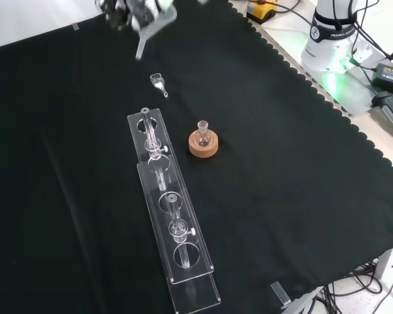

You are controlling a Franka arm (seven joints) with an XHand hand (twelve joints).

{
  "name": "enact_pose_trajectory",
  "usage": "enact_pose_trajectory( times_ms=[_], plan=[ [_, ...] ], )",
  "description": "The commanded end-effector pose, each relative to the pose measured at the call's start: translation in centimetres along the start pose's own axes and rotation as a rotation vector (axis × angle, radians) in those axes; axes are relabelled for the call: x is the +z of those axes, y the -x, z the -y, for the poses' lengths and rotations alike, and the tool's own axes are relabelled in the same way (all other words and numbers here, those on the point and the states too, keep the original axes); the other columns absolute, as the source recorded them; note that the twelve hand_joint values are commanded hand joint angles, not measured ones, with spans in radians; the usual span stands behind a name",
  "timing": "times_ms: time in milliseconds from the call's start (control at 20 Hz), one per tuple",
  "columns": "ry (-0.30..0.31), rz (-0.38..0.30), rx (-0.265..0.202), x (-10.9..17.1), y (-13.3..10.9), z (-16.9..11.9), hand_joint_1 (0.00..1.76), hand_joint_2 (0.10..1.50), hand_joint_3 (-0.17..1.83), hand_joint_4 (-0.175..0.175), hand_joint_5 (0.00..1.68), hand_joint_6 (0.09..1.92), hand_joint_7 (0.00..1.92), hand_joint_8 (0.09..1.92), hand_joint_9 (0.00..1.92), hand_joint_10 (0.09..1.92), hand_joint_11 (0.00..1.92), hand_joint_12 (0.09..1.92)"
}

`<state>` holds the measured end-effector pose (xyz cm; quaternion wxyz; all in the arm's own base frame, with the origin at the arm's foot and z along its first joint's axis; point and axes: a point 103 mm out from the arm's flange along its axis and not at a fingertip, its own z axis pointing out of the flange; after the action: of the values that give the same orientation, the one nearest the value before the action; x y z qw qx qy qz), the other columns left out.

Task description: Pick up the funnel from the transparent funnel stand.

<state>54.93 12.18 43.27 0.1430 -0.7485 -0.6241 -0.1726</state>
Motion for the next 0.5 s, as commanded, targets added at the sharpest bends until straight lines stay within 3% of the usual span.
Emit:
enact_pose_trajectory(
  times_ms=[50, 200, 250, 300, 400, 500],
  plan=[
    [-0.095, -0.159, -0.04, -7.7, -3.3, 3.1, 0.81, 1.05, 0.23, -0.175, 0.94, 1.1, 1.02, 1.39, 1.7, 1.1, 1.92, 1.2],
    [-0.113, -0.159, -0.064, -7.6, -4.3, 3.6, 0.81, 1.05, 0.24, -0.175, 0.94, 1.1, 1.03, 1.38, 1.71, 1.1, 1.92, 1.21],
    [-0.161, -0.199, -0.139, -7.6, -4.1, 3.9, 0.81, 1.05, 0.24, -0.175, 0.94, 1.1, 1.03, 1.38, 1.71, 1.1, 1.92, 1.21],
    [-0.193, -0.234, -0.177, -8.2, -3.5, 3.9, 0.81, 1.05, 0.24, -0.175, 0.95, 1.1, 1.03, 1.38, 1.71, 1.1, 1.92, 1.21],
    [-0.236, -0.291, -0.199, -8.9, -5.4, 2.7, 0.81, 1.05, 0.24, -0.175, 0.95, 1.1, 1.03, 1.38, 1.71, 1.1, 1.92, 1.21],
    [-0.19, -0.255, -0.159, -8.6, -3.6, 2.8, 0.81, 1.05, 0.24, -0.175, 0.95, 1.1, 1.03, 1.38, 1.71, 1.1, 1.92, 1.21]
  ],
)
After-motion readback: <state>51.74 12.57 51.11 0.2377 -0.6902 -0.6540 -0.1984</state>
